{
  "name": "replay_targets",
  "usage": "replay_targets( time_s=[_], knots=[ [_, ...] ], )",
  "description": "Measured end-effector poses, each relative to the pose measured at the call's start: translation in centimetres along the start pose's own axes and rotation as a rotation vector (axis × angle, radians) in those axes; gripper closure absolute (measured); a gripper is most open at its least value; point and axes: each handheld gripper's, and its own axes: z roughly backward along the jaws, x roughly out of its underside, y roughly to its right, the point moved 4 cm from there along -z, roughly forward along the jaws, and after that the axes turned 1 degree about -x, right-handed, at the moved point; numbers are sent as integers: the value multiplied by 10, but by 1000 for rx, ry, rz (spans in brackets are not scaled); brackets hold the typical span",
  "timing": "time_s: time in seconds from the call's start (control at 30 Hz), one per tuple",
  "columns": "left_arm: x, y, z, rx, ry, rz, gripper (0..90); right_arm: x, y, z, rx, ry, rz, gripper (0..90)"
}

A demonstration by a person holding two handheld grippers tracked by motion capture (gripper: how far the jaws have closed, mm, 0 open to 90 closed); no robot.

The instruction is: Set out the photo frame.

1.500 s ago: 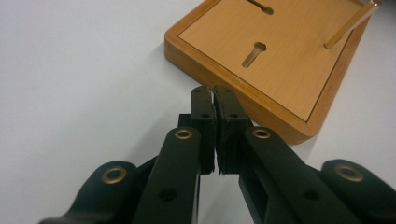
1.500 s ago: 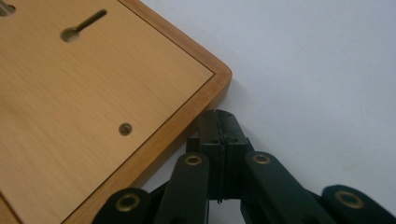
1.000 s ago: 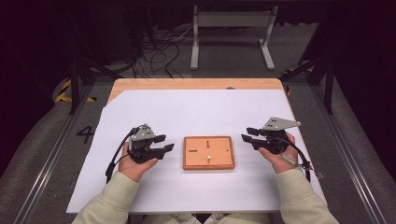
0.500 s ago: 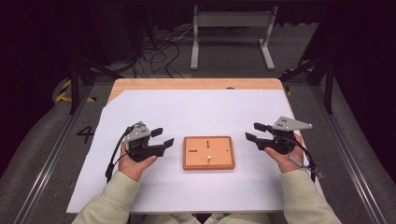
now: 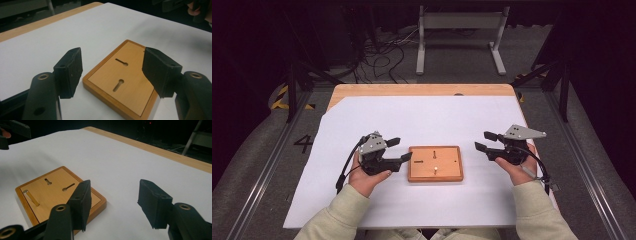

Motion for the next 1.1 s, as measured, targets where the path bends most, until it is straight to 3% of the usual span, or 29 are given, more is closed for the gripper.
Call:
replay_targets(
  time_s=[0.3,0.43,0.63,0.83,1.1],
  knots=[
    [-2,22,-21,102,-80,6,281,1,1,-1,3,-2,-7,433],
    [-3,28,-27,132,-82,13,283,0,1,-1,2,-1,-8,434],
    [-4,38,-35,162,-37,39,313,1,1,-1,2,-3,-9,433],
    [2,45,-45,193,-16,15,343,1,0,-1,3,-3,-9,425],
    [11,50,-58,232,-73,-4,369,2,0,-1,1,-6,-5,423]
  ],
)
